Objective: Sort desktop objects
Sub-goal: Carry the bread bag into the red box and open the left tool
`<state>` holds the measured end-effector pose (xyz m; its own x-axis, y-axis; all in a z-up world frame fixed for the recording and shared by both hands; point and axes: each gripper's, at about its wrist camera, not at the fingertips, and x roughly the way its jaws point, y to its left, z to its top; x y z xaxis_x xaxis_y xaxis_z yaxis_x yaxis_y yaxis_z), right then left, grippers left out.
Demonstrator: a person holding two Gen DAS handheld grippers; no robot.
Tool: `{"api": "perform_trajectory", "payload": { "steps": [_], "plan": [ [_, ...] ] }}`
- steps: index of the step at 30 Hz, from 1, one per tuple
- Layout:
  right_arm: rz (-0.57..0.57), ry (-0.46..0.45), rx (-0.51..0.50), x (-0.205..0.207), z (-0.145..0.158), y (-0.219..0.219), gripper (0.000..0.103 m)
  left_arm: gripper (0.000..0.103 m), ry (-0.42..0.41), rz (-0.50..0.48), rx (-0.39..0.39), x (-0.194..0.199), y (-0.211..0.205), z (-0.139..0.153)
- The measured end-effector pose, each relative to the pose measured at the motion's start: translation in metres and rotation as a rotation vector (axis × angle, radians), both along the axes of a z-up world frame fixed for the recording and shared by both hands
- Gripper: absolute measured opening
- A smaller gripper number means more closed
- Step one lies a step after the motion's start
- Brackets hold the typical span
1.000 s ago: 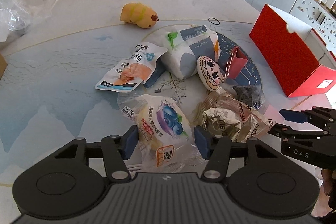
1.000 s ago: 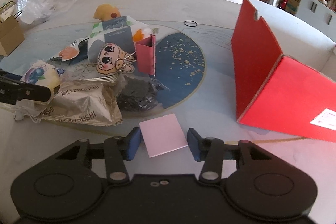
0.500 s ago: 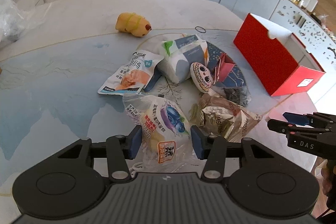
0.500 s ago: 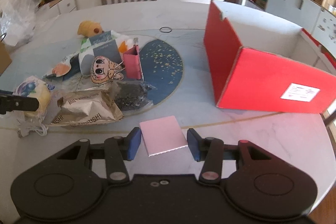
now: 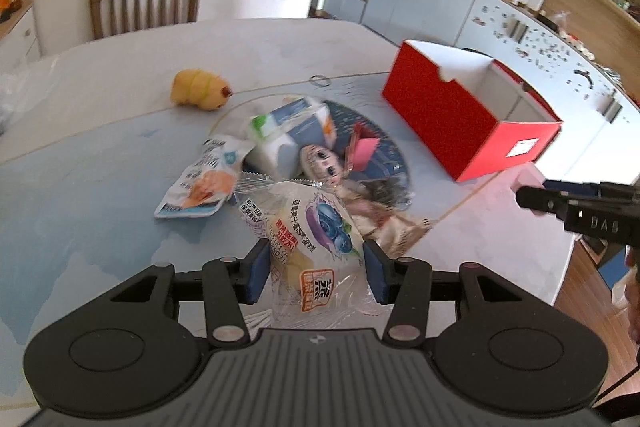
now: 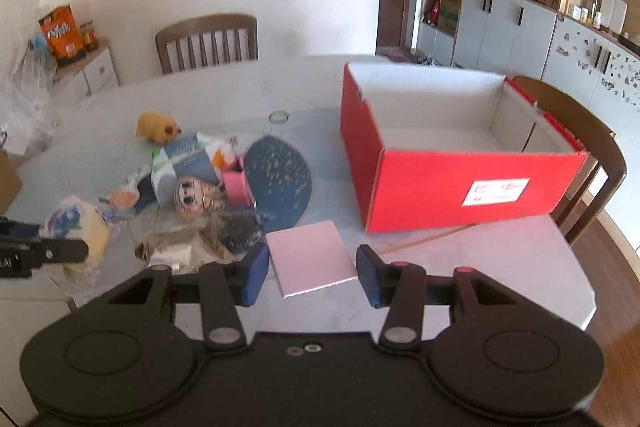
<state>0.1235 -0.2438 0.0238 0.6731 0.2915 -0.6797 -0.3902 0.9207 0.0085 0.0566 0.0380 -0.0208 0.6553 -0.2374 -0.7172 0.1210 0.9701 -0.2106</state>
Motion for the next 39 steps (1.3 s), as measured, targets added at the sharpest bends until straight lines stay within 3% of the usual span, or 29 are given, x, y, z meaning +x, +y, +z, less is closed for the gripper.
{"api": "perform_trajectory", "payload": {
  "steps": [13,25,39],
  "plan": [
    [0.125,-0.026,0.049,0.053,0.039,-0.047,0.047,0.048,-0.067,-0.015,0.000,0.036,-0.075,0.040],
    [0.195,-0.022,0.054,0.130,0.042,-0.103,0.047,0.048,-0.063,-0.002,-0.003,0.097,-0.156,0.053],
    [0.206,0.010,0.013,0.201,0.033,-0.146,0.047,0.048,-0.037,-0.090,0.043,0.177,-0.228,0.052]
  ]
}}
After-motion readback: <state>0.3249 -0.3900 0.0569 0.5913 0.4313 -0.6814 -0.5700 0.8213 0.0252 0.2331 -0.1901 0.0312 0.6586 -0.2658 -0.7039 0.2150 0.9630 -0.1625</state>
